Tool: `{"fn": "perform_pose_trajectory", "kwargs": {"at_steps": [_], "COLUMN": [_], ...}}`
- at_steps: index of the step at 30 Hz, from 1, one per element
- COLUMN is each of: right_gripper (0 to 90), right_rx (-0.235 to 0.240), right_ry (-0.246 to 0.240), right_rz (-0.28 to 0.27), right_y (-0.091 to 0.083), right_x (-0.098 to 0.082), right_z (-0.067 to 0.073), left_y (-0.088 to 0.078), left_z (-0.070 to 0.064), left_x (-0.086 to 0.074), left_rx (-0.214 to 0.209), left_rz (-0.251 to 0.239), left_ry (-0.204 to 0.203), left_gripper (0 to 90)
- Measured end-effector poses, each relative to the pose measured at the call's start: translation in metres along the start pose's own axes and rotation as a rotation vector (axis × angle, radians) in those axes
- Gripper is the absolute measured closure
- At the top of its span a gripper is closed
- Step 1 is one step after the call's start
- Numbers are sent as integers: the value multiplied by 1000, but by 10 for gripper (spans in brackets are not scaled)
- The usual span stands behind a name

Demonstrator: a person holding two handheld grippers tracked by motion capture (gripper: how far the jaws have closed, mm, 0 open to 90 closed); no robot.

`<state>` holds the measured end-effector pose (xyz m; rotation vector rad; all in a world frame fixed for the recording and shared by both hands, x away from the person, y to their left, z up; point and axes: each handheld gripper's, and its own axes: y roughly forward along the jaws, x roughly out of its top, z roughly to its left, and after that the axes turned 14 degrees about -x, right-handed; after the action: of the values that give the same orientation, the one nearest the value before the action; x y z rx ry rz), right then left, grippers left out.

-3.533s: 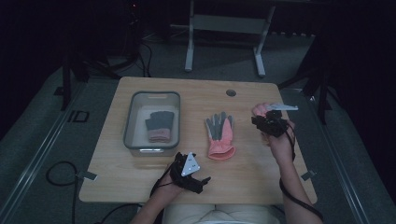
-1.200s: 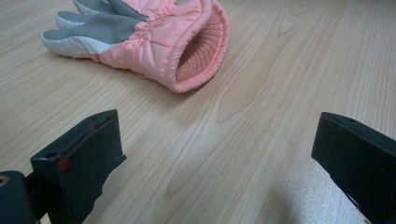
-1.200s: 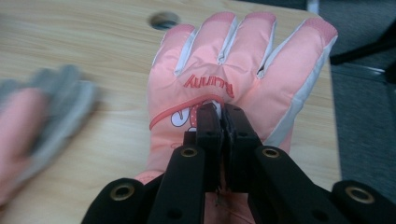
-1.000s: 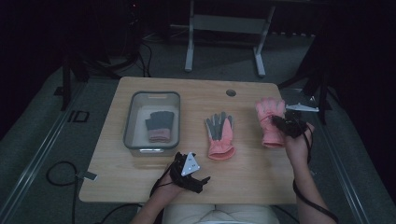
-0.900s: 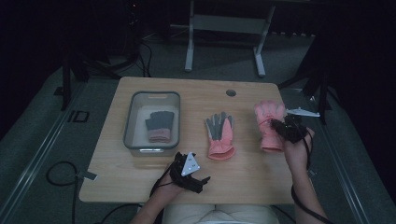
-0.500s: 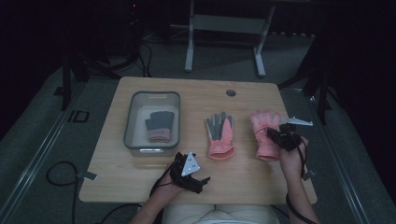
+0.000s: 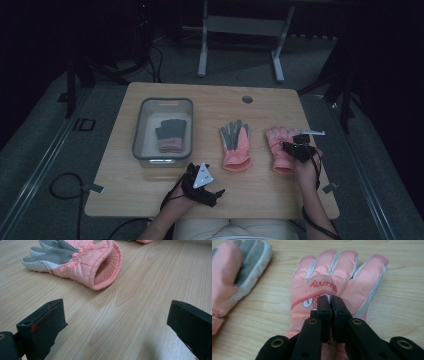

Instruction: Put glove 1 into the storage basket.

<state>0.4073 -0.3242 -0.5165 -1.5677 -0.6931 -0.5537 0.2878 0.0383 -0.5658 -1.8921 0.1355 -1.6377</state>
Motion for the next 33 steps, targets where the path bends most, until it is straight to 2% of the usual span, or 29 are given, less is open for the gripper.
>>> {"fn": "perform_pose_trajectory", "kwargs": {"at_steps": [3,9,13,17,21,23,26,29,33], "right_gripper": [851,823,788,765,718,711,702,688,639], "right_rx": [3,12,11,15,45,49,58,74,91], "right_ry": [4,-26,-57,-82,-135,-193,-251,-261,-302], "right_rz": [2,3,-2,-22,-40,-53,-51,-45,-44], "right_y": [6,10,5,-8,-23,-29,-34,-36,-36], "right_x": [-2,-3,0,5,11,13,17,18,21], "right_z": [0,0,0,-4,-10,-12,-15,-18,-15], "left_y": [0,0,0,0,0,0,0,0,0], "left_z": [-1,-1,-1,-1,-1,-1,0,0,0], "left_x": [0,0,0,0,0,0,0,0,0], "left_rx": [3,4,4,3,3,3,3,3,2], "left_rz": [9,4,5,8,8,8,5,4,4], "left_ry": [3,-2,-2,0,1,0,-4,-4,-5], "left_gripper": [13,14,14,14,13,14,13,14,14]}}
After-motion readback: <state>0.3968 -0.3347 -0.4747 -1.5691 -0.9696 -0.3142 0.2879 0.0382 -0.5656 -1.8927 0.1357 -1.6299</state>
